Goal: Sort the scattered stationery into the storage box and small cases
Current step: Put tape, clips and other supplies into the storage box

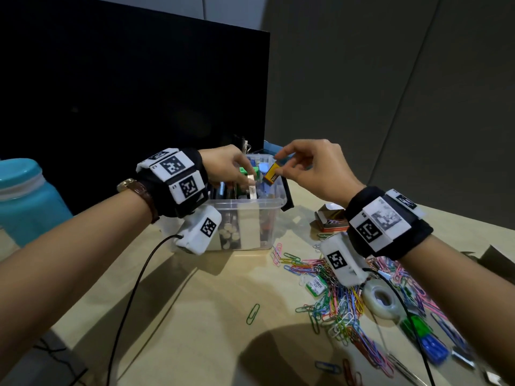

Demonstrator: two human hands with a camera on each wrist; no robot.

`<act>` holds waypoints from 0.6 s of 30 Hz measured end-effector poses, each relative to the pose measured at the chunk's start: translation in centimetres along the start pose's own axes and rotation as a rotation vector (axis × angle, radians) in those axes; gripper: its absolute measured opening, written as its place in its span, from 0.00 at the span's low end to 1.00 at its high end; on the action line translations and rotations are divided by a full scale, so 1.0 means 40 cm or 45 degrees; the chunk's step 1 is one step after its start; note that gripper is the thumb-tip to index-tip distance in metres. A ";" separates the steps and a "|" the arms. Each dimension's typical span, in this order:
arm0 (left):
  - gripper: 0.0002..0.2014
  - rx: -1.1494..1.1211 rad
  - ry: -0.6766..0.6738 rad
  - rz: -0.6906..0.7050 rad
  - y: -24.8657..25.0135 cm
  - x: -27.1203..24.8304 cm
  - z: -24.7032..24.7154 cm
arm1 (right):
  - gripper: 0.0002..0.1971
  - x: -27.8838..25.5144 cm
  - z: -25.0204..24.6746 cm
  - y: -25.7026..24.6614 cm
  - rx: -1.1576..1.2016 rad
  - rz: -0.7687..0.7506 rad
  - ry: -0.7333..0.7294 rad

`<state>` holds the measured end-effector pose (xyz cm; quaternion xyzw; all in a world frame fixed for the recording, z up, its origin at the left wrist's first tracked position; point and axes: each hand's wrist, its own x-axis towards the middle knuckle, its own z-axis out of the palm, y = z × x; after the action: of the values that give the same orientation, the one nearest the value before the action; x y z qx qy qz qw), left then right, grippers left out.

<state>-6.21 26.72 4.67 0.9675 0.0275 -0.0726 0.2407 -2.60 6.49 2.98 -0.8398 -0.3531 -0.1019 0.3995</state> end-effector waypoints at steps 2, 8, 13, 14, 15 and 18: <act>0.12 -0.044 -0.018 0.011 -0.007 -0.004 -0.003 | 0.09 0.003 0.007 -0.012 0.016 -0.015 -0.053; 0.08 -0.039 0.065 -0.011 -0.017 0.001 0.010 | 0.09 0.025 0.039 -0.038 -0.151 0.061 -0.123; 0.12 0.040 -0.074 0.037 -0.022 -0.010 0.003 | 0.04 0.049 0.050 -0.041 -0.186 0.110 -0.051; 0.13 0.046 -0.084 0.045 -0.024 -0.012 0.002 | 0.03 0.053 0.050 -0.042 -0.166 0.122 -0.054; 0.14 0.042 -0.081 0.048 -0.026 -0.012 0.003 | 0.02 0.056 0.051 -0.044 -0.164 0.134 -0.079; 0.15 -0.008 -0.044 0.049 -0.032 -0.016 0.008 | 0.02 0.060 0.061 -0.040 -0.231 0.140 -0.150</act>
<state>-6.98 27.70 3.89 0.9656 0.0048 -0.0846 0.2457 -2.18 10.21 3.42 -0.8952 -0.3187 -0.0617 0.3054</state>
